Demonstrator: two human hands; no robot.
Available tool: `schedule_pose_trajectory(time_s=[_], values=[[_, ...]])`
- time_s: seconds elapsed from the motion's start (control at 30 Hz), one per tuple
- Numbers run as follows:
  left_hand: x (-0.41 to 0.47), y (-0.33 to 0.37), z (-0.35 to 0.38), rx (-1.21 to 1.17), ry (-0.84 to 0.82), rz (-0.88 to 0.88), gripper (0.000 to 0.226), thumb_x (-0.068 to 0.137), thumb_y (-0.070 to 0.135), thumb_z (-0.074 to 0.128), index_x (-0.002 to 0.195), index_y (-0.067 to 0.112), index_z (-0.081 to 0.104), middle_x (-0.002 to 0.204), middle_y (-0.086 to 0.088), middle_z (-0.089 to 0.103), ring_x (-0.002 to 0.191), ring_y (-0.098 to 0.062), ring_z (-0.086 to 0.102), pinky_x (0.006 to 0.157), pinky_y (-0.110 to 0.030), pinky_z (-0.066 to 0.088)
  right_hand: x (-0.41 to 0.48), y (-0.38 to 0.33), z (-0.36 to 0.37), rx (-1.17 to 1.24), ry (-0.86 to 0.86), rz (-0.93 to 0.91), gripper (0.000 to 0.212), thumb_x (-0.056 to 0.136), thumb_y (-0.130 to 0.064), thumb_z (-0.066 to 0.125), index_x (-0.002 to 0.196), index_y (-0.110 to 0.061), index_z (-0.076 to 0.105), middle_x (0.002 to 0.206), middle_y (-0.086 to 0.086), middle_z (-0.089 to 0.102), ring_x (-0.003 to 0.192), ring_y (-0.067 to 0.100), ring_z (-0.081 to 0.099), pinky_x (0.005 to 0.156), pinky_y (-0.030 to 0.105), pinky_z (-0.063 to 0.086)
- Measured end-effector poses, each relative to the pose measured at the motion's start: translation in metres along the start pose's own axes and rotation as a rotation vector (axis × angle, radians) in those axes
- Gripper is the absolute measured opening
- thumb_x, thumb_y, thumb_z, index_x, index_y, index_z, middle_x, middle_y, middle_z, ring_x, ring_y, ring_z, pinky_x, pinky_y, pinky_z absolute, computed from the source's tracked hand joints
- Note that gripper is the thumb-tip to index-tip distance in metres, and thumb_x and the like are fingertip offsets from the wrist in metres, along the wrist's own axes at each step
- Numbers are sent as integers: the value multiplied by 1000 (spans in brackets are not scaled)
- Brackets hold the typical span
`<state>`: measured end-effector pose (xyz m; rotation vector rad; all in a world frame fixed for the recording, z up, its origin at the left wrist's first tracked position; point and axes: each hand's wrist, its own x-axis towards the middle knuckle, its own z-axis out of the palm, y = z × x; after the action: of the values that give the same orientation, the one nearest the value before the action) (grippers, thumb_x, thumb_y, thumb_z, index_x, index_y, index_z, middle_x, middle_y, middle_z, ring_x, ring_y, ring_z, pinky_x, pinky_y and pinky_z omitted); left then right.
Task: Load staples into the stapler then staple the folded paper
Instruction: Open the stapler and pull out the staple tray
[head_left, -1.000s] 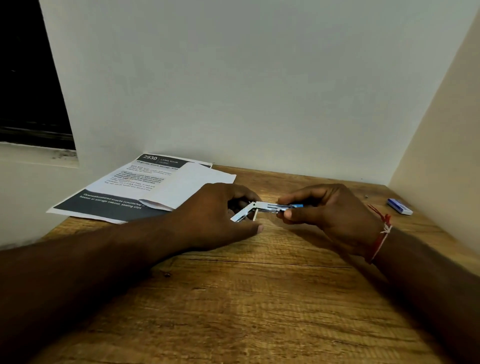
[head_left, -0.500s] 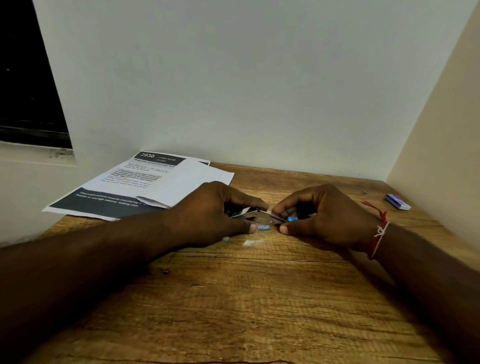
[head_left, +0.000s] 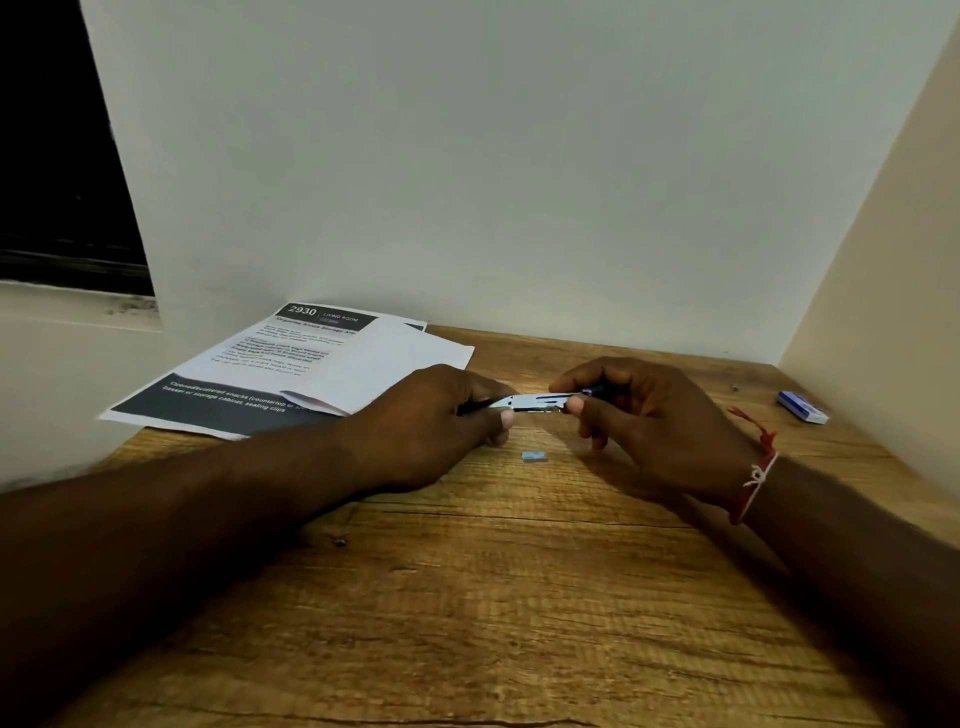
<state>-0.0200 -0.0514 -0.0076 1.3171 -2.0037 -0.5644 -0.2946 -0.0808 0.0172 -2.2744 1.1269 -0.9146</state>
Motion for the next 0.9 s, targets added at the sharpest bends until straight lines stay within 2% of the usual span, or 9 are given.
schedule_pose_trajectory(time_s=[0.07,0.13,0.2,0.23,0.33,0.43,0.53,0.67,0.9], values=[[-1,0,1,8,13,14,24,114,36,65,96,35,82,97,6,82,95,-13,73,91,-38,55,0,0,1,-10,41,-34,17,106,-22,70,116,-31,80,80,-13,77,69,3,72,66,15,56],[-2,1,1,13,44,31,15,111,36,69,115,39,83,108,15,80,102,-3,72,89,-24,53,1,-1,1,-15,62,-48,15,106,-21,70,115,-26,80,76,-18,75,65,0,69,64,14,55],[-3,3,0,74,93,67,30,106,36,76,136,40,78,119,21,77,109,0,70,89,-10,48,1,-1,2,17,55,-38,12,106,-22,70,112,-24,81,79,-11,77,64,4,69,63,20,58],[-4,4,0,99,117,101,38,103,37,81,140,41,75,119,24,75,108,1,70,88,-7,47,2,-1,2,50,52,-28,12,106,-23,71,111,-23,81,81,-5,79,64,7,69,62,23,59],[-6,8,0,116,158,197,49,95,35,90,141,42,74,115,30,72,106,4,73,88,-4,49,1,-3,2,141,50,1,12,106,-22,71,106,-16,82,83,7,80,61,11,69,61,27,60],[-8,14,-1,164,150,281,51,94,32,91,141,42,73,111,30,70,105,4,74,86,-2,49,1,-4,4,188,18,21,14,106,-22,71,102,-13,81,82,9,80,62,15,69,63,30,61],[-9,18,0,202,121,339,47,98,31,87,140,43,72,113,25,74,104,0,74,81,-6,52,2,-3,7,276,-10,41,16,106,-20,70,102,-6,75,81,11,78,64,22,68,63,37,59],[-7,17,0,225,118,380,40,101,26,84,137,38,73,111,22,76,101,-1,74,82,-14,57,1,-4,10,447,-40,88,23,105,-22,68,106,1,69,81,14,74,63,23,64,59,36,57],[-2,11,1,232,107,439,34,102,25,83,134,34,79,110,15,79,98,-4,74,85,-28,60,0,-7,10,503,-61,135,23,109,-18,63,108,4,67,82,17,71,64,23,62,60,38,55]])
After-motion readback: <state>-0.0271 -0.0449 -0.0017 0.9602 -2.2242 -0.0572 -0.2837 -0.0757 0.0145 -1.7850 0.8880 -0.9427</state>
